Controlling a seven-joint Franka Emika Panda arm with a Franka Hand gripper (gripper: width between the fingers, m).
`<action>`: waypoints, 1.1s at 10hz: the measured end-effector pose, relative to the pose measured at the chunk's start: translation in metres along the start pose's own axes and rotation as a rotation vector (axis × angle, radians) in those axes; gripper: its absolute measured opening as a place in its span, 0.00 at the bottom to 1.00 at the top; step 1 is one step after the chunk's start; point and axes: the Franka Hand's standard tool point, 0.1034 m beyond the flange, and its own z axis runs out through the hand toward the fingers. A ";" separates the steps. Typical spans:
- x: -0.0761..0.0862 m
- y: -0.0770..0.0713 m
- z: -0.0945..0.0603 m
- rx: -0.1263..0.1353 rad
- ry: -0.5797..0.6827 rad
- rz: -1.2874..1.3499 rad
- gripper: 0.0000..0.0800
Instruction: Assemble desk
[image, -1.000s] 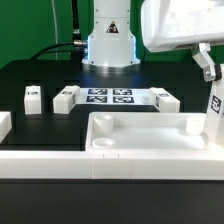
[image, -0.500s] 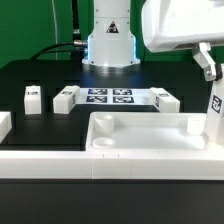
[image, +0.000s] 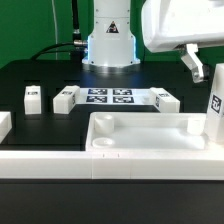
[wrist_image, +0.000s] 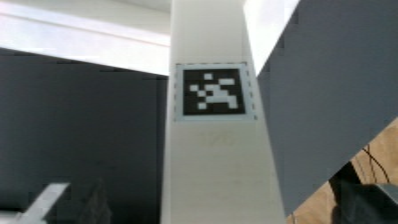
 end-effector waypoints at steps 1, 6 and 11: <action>0.003 0.002 -0.004 -0.002 0.001 0.001 0.81; 0.009 0.005 -0.018 0.001 -0.020 0.001 0.81; -0.001 -0.008 -0.011 0.028 -0.144 0.079 0.81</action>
Offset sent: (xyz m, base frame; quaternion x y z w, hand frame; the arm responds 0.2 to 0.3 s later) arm -0.0079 -0.0072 0.0281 0.0119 -0.0442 -0.0063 0.9989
